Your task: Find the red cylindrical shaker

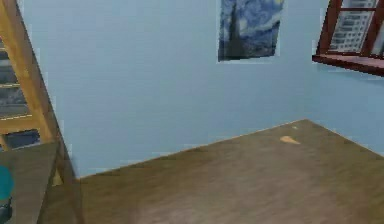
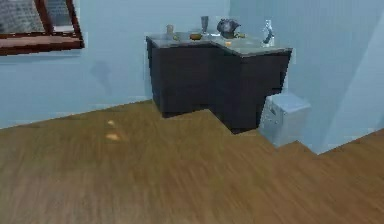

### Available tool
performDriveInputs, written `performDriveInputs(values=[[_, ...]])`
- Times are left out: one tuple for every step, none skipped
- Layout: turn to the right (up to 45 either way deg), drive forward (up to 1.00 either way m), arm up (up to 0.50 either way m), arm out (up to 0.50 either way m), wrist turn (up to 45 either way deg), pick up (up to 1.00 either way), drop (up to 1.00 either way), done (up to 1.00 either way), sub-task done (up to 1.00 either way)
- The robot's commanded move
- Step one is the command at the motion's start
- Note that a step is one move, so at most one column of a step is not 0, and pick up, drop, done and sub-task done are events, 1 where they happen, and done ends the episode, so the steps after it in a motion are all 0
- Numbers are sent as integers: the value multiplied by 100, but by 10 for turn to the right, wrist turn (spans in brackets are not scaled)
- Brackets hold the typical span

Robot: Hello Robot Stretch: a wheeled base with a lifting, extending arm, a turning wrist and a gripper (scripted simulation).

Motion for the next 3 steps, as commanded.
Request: performDriveInputs(values=[[-450, 0, 0, 0, 0, 0, 0, 0, 0], [-300, 0, 0, 0, 0, 0, 0, 0, 0], [0, 0, 0, 0, 0, 0, 0, 100, 0]])
